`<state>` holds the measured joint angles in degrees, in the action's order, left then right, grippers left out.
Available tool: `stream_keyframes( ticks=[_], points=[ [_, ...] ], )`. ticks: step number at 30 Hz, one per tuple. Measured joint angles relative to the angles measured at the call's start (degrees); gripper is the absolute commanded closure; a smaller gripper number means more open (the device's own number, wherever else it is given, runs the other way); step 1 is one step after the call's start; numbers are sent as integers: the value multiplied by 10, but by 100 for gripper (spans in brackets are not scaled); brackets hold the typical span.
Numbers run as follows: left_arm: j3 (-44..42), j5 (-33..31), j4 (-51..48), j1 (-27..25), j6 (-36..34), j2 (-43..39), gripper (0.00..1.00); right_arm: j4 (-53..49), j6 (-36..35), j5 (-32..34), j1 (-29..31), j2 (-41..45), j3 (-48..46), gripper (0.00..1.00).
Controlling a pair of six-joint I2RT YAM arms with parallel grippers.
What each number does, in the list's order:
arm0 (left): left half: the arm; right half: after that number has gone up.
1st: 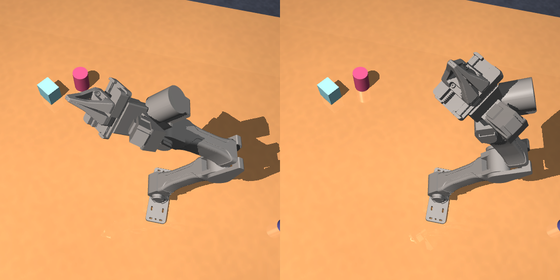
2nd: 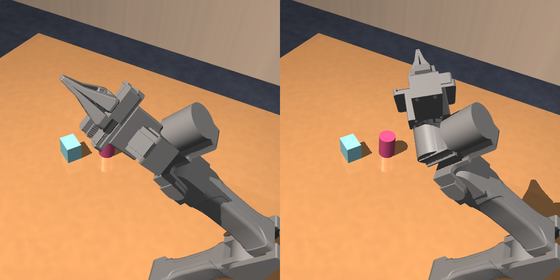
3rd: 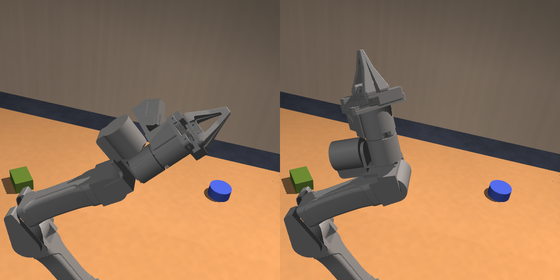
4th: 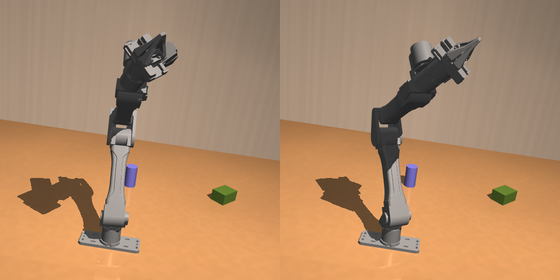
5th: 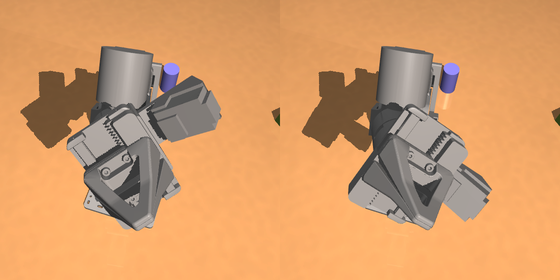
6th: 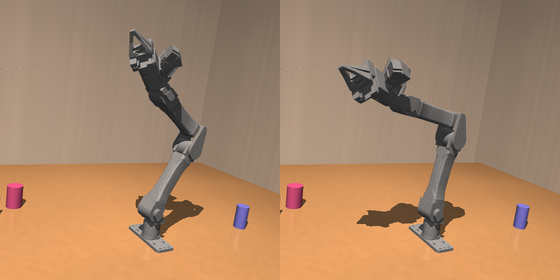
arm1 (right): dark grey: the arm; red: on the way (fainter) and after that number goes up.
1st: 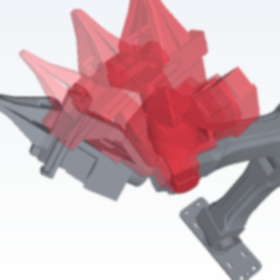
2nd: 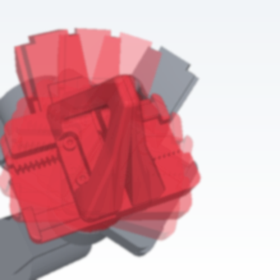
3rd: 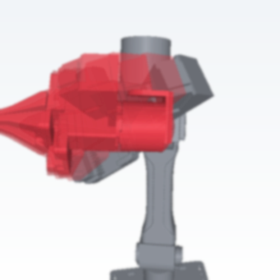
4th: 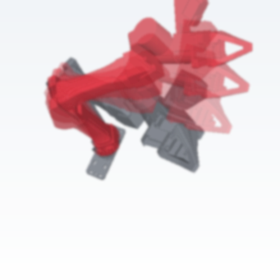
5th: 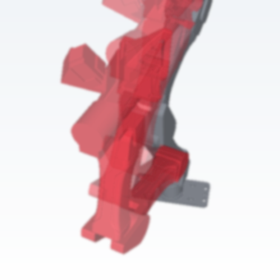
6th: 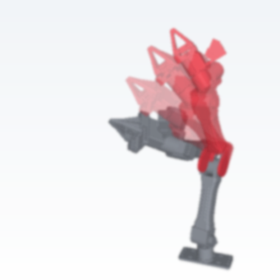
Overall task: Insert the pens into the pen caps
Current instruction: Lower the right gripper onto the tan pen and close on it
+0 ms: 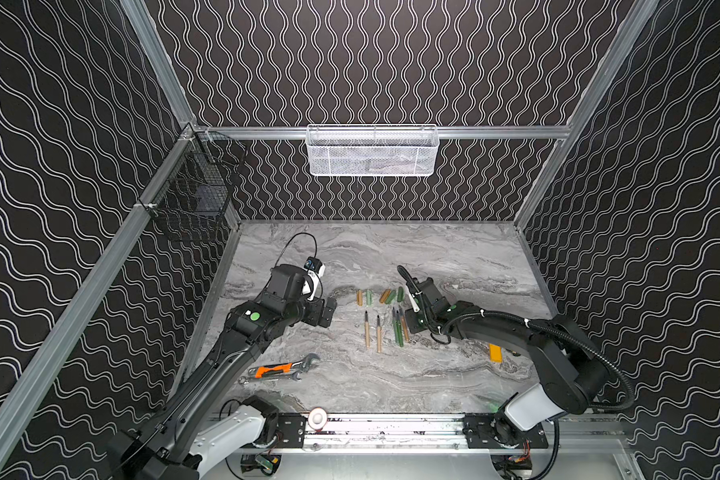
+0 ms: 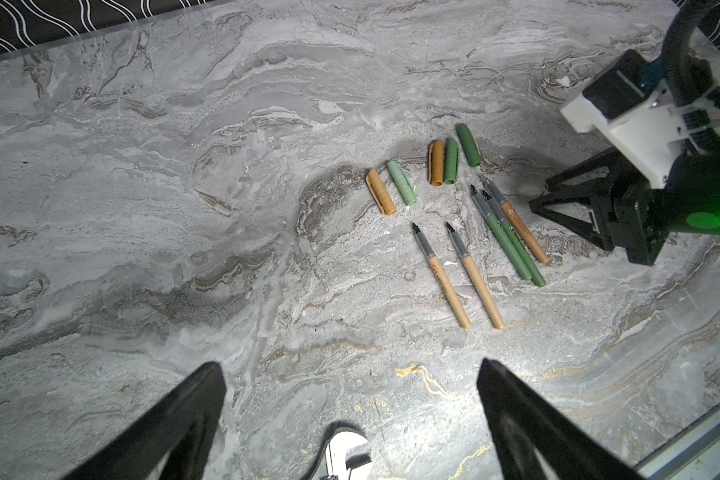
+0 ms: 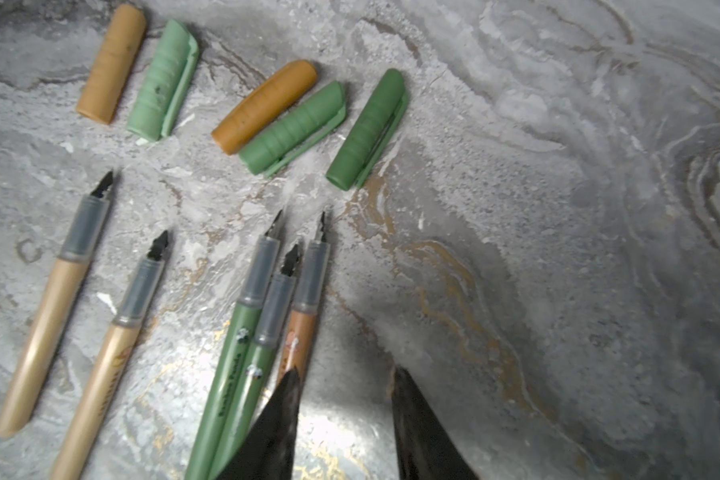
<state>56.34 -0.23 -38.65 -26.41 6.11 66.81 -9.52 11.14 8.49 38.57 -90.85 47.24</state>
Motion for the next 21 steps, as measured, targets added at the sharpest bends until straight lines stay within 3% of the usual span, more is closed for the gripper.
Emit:
stream_keyframes(
  ticks=[21],
  points=[
    [0,-2,0,12,2,-1,2,5,2,-8,30,-49,27,60]
  ],
)
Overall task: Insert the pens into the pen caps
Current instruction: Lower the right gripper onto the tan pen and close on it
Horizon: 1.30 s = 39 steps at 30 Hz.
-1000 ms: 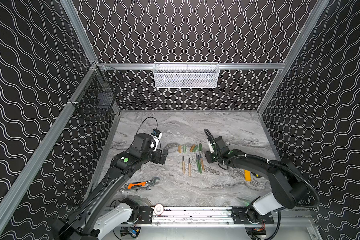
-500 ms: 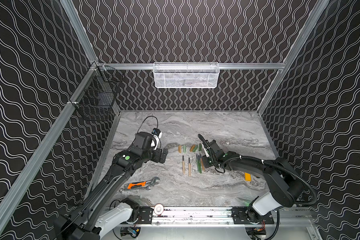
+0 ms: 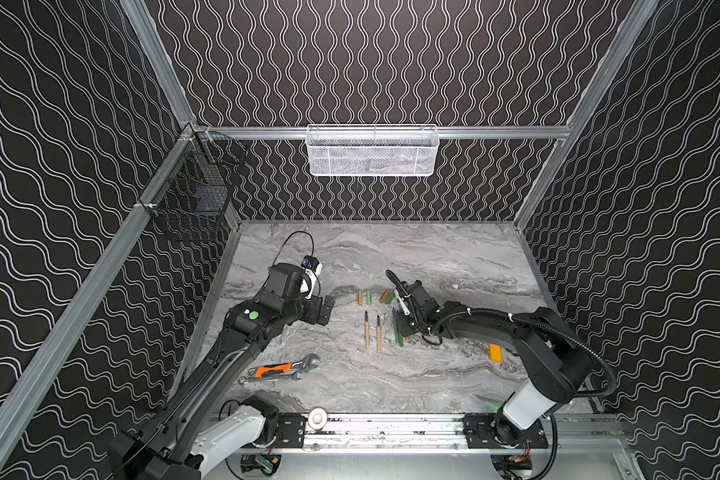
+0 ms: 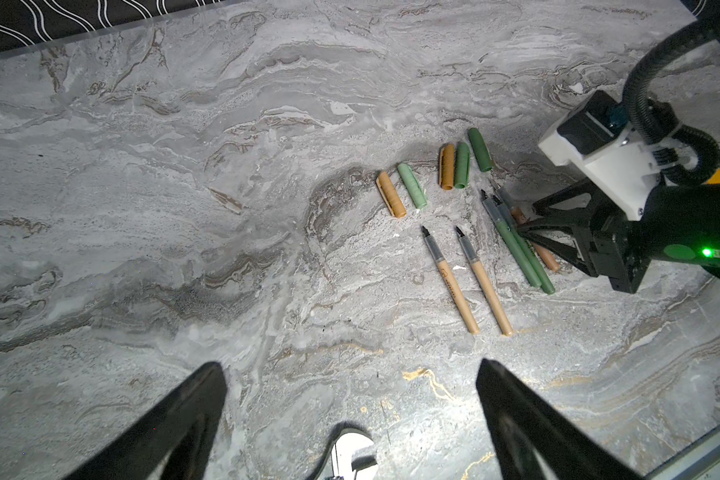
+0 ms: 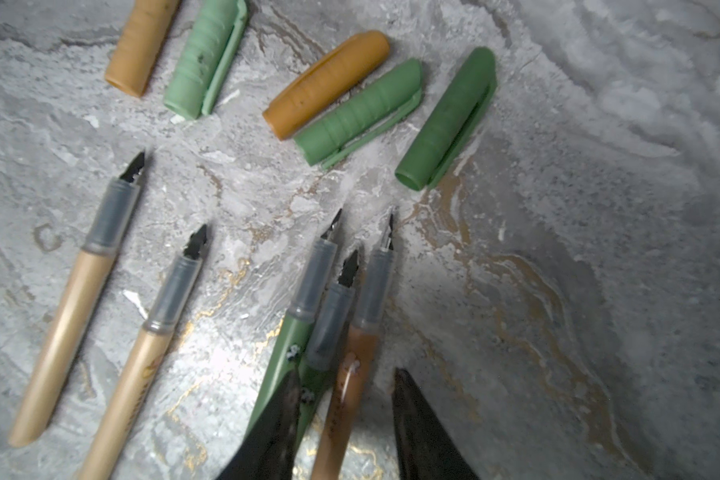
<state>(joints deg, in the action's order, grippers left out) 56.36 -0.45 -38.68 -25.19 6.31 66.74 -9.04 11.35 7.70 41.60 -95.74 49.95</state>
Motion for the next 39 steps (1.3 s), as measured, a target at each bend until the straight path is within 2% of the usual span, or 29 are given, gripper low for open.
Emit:
stream_keyframes(
  ticks=[12,28,39],
  points=[
    [0,-2,0,1,0,-4,2,-12,0,19,2,-12,8,60],
    [0,-4,0,1,0,-3,2,-17,1,23,-1,42,-3,58],
    [0,-4,0,1,0,-4,2,-40,11,19,-55,53,-11,60]
  ],
)
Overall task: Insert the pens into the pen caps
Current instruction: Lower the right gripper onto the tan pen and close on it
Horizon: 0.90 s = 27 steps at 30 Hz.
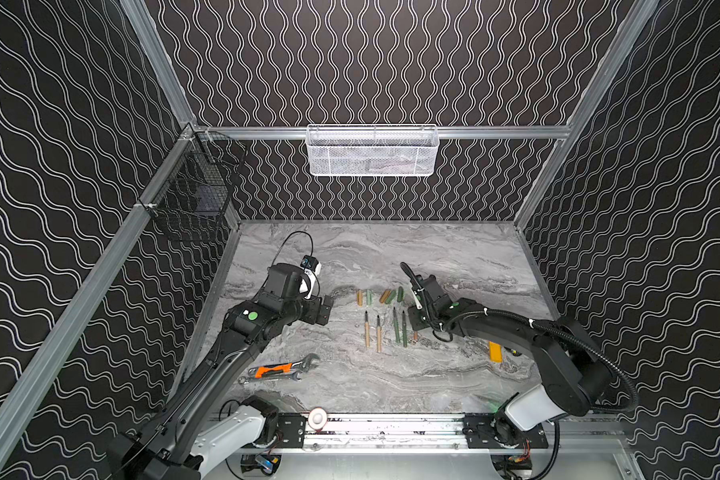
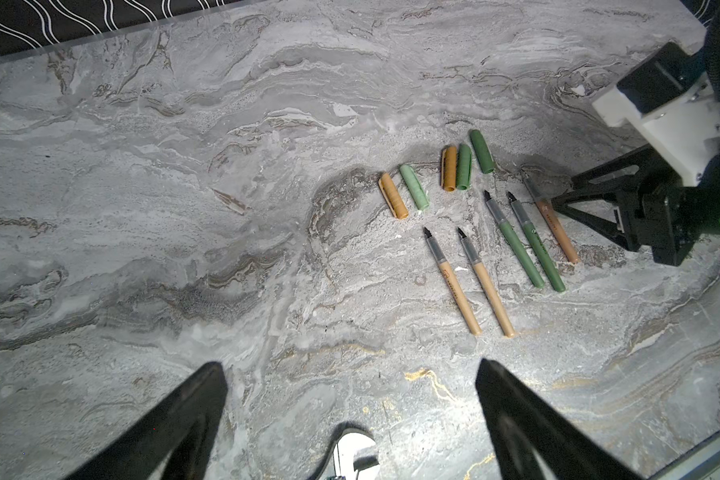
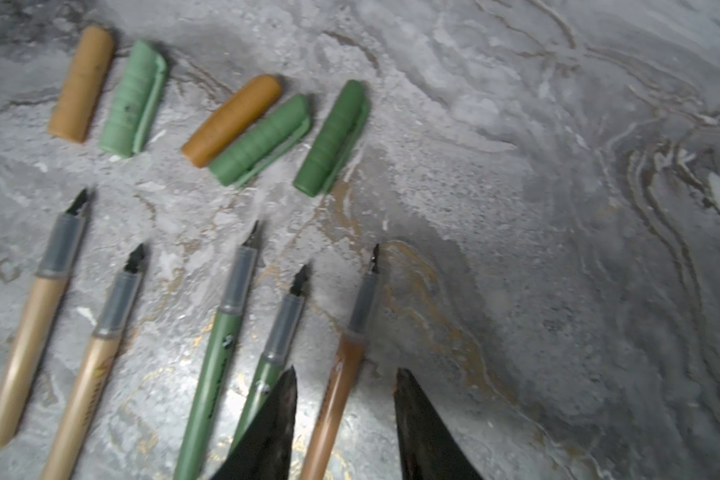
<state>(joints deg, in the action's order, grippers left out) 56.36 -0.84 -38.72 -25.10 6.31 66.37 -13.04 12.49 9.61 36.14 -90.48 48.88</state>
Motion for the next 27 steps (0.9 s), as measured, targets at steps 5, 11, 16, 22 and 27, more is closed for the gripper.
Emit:
stream_keyframes(
  ticks=[5,11,16,22,27],
  points=[
    [0,0,0,0,0,0,1,-19,12,-5,-12,-23,13,62],
    [0,0,-1,0,0,3,1,-40,21,-7,-12,-57,32,64],
    [0,1,-2,0,0,2,1,-60,30,4,-11,-91,62,67],
    [0,11,-2,1,0,-1,1,-67,37,15,-9,-106,78,69],
    [0,24,-2,1,0,-3,1,-74,45,18,-8,-118,94,71]
  ],
)
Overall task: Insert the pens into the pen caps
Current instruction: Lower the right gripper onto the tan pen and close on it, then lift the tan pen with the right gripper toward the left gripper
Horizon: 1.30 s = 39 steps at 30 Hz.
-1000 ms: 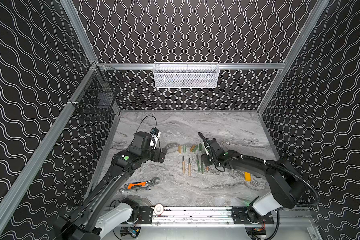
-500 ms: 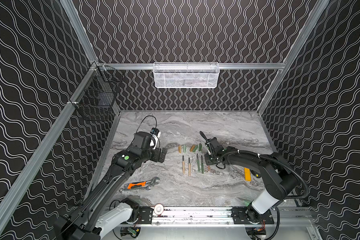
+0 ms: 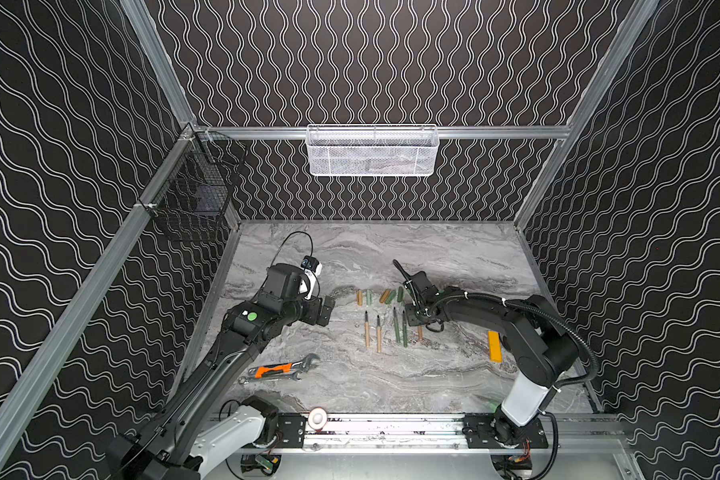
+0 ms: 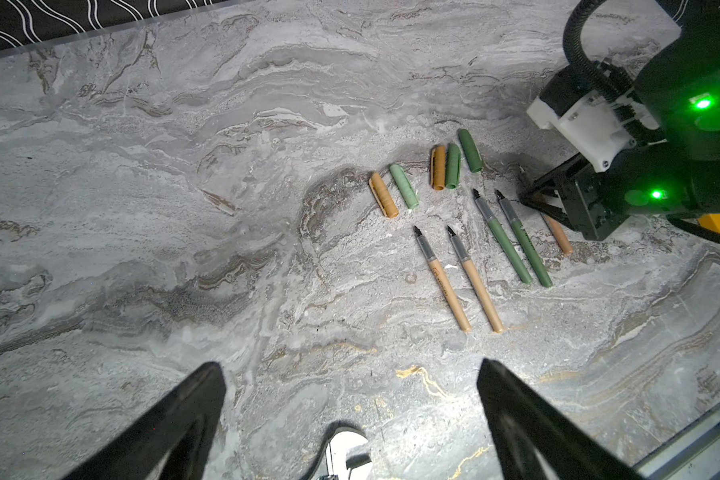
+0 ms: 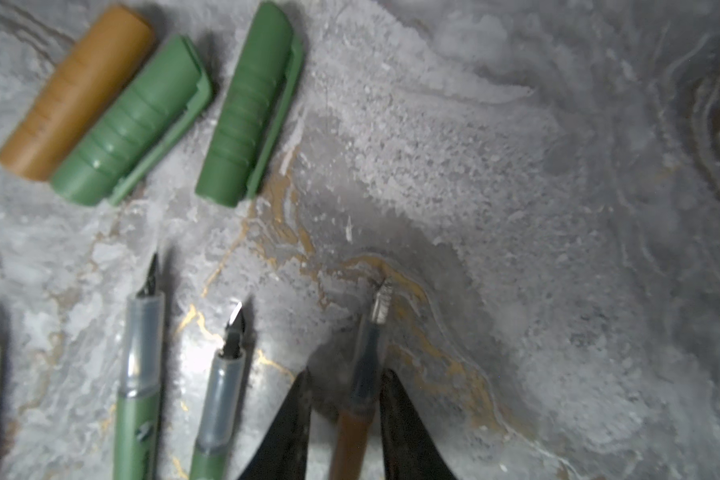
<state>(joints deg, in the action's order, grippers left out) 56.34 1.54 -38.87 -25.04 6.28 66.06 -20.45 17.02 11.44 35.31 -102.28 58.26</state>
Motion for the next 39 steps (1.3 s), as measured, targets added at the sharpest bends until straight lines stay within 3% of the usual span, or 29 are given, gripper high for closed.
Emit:
stream_keyframes(
  ticks=[22,30,39],
  points=[
    [-4,53,6,3,0,-26,1,3,-1,-27,-1,8,12,88],
    [-10,118,23,3,-2,-41,1,28,-12,-54,-3,68,-10,88],
    [-38,215,76,3,28,-80,1,85,-36,-136,-6,162,-49,87]
  ],
)
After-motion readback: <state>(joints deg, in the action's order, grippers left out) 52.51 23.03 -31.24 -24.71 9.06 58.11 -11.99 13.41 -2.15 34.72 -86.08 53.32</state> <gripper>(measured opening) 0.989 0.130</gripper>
